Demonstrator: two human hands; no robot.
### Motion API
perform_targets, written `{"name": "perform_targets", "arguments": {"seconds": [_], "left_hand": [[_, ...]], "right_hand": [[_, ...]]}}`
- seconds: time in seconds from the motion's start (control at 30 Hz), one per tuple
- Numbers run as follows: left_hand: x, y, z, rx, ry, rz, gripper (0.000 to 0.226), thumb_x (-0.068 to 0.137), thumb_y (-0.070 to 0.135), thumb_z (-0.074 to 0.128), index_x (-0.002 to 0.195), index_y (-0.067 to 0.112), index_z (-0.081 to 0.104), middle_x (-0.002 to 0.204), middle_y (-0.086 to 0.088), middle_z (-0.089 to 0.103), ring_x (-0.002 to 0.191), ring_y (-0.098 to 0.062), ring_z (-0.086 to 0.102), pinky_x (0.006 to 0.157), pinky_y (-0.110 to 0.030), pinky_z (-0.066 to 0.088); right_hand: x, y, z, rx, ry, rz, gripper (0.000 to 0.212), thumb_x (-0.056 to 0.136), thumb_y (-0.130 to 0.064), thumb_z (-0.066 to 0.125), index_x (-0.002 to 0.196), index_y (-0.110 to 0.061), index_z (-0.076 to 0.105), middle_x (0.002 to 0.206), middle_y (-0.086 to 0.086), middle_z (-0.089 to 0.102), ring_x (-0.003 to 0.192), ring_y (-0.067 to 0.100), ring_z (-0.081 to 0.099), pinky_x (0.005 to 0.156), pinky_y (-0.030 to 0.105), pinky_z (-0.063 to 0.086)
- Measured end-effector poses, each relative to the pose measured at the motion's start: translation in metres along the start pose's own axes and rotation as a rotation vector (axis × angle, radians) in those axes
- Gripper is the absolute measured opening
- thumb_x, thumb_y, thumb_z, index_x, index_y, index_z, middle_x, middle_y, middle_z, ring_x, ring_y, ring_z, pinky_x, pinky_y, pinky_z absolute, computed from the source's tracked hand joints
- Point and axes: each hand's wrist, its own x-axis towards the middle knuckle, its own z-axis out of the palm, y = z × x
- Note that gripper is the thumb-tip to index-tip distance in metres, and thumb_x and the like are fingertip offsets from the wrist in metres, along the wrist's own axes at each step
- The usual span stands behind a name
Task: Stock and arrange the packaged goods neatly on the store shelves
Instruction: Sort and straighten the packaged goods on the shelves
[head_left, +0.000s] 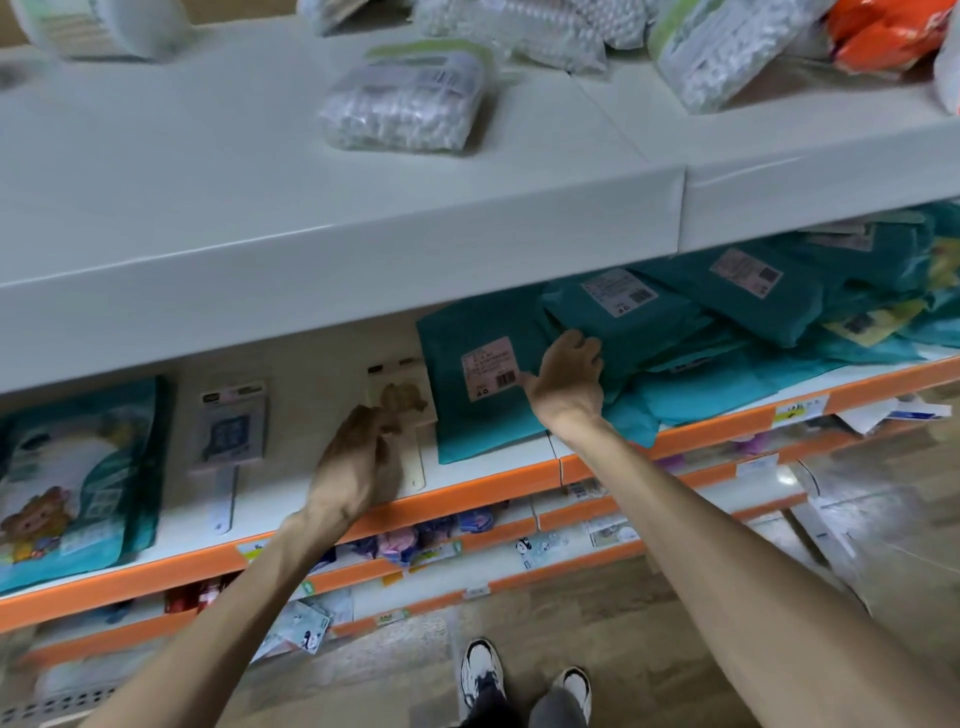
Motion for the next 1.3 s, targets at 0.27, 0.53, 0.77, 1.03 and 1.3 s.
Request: {"name": "perform_targets", "arguments": {"seconds": [0.27, 0.53, 0.77, 1.03, 1.3], "left_hand": [[0.058, 0.031, 0.010, 0.062, -0.088, -0.678, 0.125, 0.064, 0.092, 0.041, 0.143, -0.005, 0.027, 0.143, -0.030, 0.033, 0.132, -0.043, 0.032, 0.106, -0.046, 0.030], [0.078, -0.001, 0.023, -0.258, -0.100, -0.707, 0.094, 0.062, 0.051, 0.081, 0.132, -0.001, 0.045, 0.139, -0.026, 0.044, 0.131, -0.045, 0.037, 0.108, -0.048, 0.033], [0.046, 0.016, -0.028, -0.830, 0.113, -0.739, 0.024, 0.070, -0.005, 0.075, 0.091, 0.007, 0.070, 0.089, -0.015, 0.071, 0.087, -0.029, 0.069, 0.076, -0.045, 0.060], [-0.030, -0.010, -0.110, -1.070, 0.388, -0.787, 0.027, 0.082, -0.010, 0.064, 0.103, 0.008, 0.064, 0.093, -0.009, 0.067, 0.079, -0.019, 0.064, 0.055, -0.026, 0.059], [-0.123, -0.035, -0.147, -1.027, 0.521, -0.808, 0.026, 0.087, 0.001, 0.068, 0.112, -0.005, 0.060, 0.099, -0.019, 0.064, 0.076, -0.022, 0.062, 0.058, -0.027, 0.060]], "right_hand": [[0.012, -0.002, 0.006, 0.478, -0.253, 0.151, 0.044, 0.077, -0.043, 0.078, 0.103, -0.009, 0.068, 0.098, 0.004, 0.071, 0.085, 0.023, 0.066, 0.075, 0.036, 0.057], [0.006, 0.019, -0.007, 0.633, -0.343, 0.272, 0.047, 0.064, -0.029, 0.088, 0.102, -0.011, 0.068, 0.104, 0.010, 0.072, 0.091, 0.029, 0.069, 0.081, 0.044, 0.059], [0.000, 0.014, -0.034, 0.655, -0.246, 0.196, 0.018, 0.077, -0.011, 0.075, 0.094, -0.009, 0.068, 0.099, 0.011, 0.070, 0.094, 0.030, 0.066, 0.086, 0.047, 0.056], [-0.014, -0.004, -0.045, 0.744, -0.241, 0.113, 0.041, 0.082, -0.013, 0.074, 0.120, -0.006, 0.062, 0.116, 0.011, 0.066, 0.105, 0.030, 0.061, 0.094, 0.046, 0.052], [-0.038, -0.005, -0.012, 0.869, -0.320, 0.171, 0.059, 0.071, -0.017, 0.084, 0.124, -0.006, 0.061, 0.122, 0.013, 0.066, 0.103, 0.031, 0.065, 0.091, 0.047, 0.055]]}}
